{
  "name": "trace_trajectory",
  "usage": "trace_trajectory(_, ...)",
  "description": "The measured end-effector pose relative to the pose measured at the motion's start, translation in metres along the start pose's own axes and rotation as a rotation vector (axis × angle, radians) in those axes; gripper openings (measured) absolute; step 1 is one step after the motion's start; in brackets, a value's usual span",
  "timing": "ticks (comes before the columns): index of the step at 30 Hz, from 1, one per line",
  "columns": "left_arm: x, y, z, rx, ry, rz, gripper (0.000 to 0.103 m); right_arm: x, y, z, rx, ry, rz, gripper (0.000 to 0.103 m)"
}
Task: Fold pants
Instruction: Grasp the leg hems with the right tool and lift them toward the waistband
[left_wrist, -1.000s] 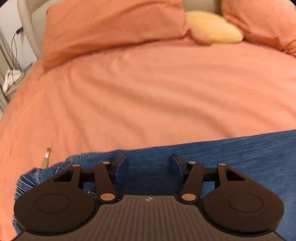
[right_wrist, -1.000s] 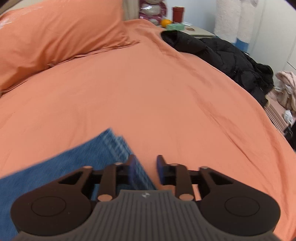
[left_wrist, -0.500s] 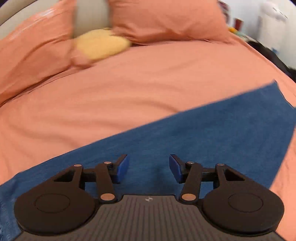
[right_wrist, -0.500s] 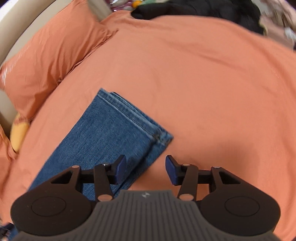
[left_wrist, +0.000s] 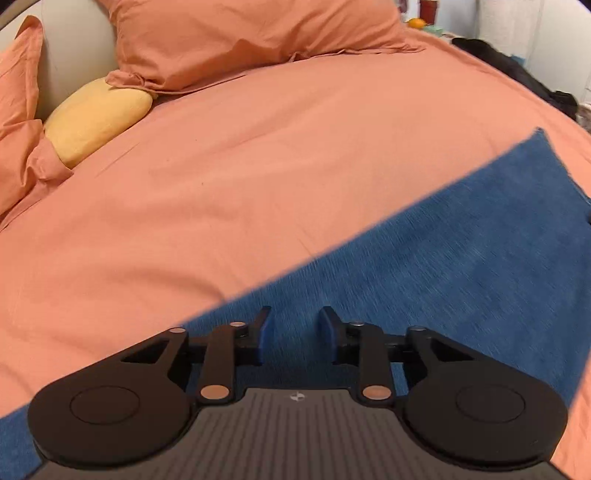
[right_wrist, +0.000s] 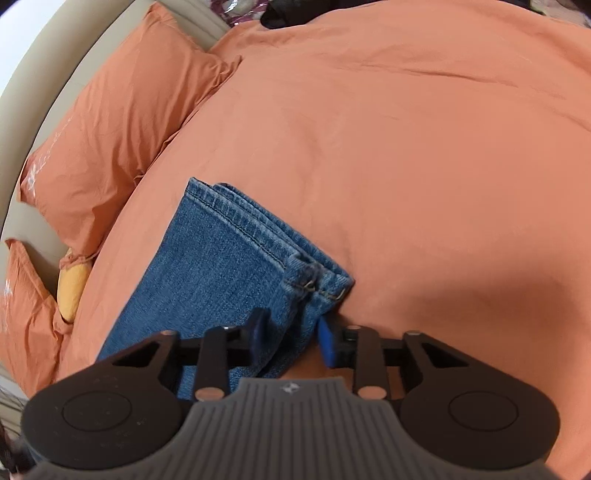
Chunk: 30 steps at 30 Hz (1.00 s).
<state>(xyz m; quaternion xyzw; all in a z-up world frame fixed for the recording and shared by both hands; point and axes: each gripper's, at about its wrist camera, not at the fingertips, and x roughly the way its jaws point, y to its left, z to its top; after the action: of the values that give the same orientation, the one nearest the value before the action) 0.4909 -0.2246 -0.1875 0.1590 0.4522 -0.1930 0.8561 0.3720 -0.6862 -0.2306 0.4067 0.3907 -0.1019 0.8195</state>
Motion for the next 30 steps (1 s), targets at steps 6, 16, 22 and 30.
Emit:
trace_trajectory(6,0.023,-0.004,0.009,0.013,0.008,0.019,0.033,0.004,0.003,0.001,-0.077,0.000,-0.022,0.014)
trace_trajectory(16,-0.037,-0.036,-0.006,0.151,-0.012,-0.036,0.027,-0.003,0.022,0.008,-0.125,-0.009,-0.073,0.003)
trace_trajectory(22,-0.063,-0.077,-0.052,0.265,0.023,-0.144,0.023,-0.025,0.044,0.011,-0.193,-0.049,-0.086,0.003)
trace_trajectory(30,-0.063,-0.122,-0.088,0.338,0.045,-0.153,0.000,-0.053,0.073,0.008,-0.273,-0.092,-0.095,0.002)
